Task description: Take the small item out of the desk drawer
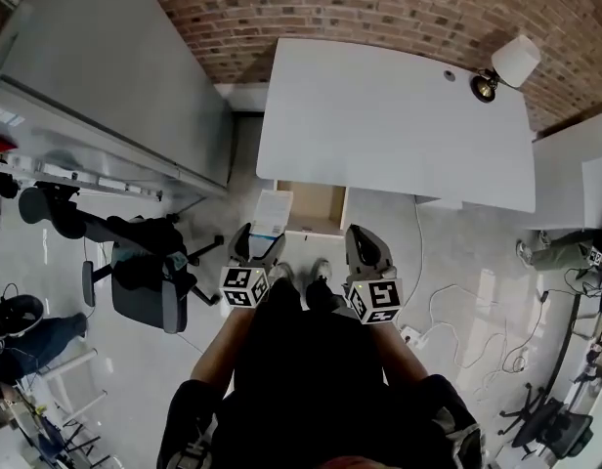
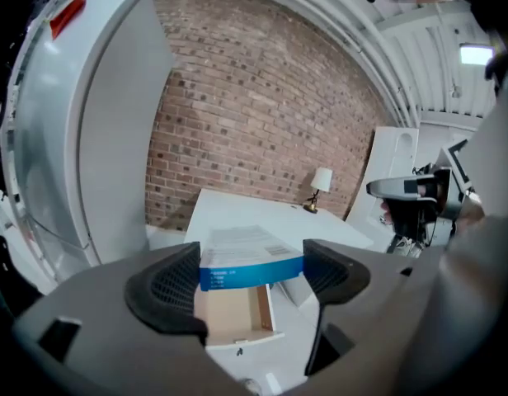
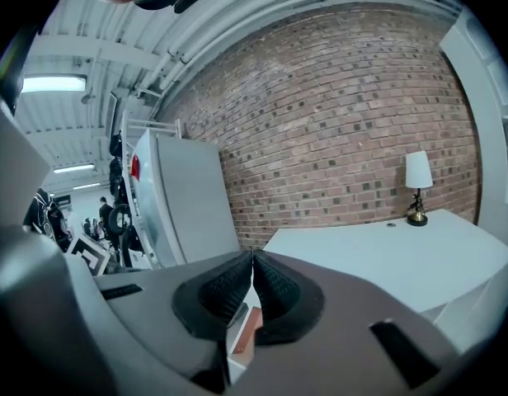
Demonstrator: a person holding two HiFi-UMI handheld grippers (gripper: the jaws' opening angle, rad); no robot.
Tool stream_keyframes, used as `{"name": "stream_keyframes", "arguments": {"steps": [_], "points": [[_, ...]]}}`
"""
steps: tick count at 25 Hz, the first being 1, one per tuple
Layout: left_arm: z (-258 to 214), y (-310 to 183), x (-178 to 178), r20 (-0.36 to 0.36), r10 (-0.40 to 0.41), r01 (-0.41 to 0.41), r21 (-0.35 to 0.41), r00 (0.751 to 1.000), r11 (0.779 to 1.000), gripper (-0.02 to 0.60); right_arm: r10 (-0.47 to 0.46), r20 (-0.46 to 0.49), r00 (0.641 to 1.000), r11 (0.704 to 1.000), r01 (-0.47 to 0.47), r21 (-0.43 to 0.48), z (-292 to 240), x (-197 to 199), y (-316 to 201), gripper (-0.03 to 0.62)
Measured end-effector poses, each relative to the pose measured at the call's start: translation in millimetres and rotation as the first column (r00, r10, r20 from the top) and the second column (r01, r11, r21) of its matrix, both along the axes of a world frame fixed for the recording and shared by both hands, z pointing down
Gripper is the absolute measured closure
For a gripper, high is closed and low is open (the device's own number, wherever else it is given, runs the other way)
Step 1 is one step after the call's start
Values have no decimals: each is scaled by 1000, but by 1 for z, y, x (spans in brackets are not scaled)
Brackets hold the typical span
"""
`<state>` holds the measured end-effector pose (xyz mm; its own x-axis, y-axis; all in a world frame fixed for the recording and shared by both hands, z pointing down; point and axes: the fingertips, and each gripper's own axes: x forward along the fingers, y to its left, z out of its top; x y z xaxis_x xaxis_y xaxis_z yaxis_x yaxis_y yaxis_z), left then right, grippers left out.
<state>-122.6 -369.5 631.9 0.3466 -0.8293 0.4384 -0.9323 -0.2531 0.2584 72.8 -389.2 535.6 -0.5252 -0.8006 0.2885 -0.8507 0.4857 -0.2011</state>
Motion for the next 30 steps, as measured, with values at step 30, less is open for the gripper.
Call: {"name": "stream_keyframes", "arguments": {"steps": [30], "points": [[-156, 39, 6, -29, 97, -85, 290, 995, 953, 189, 90, -33, 995, 993, -87, 79, -59, -41, 52, 568]]}}
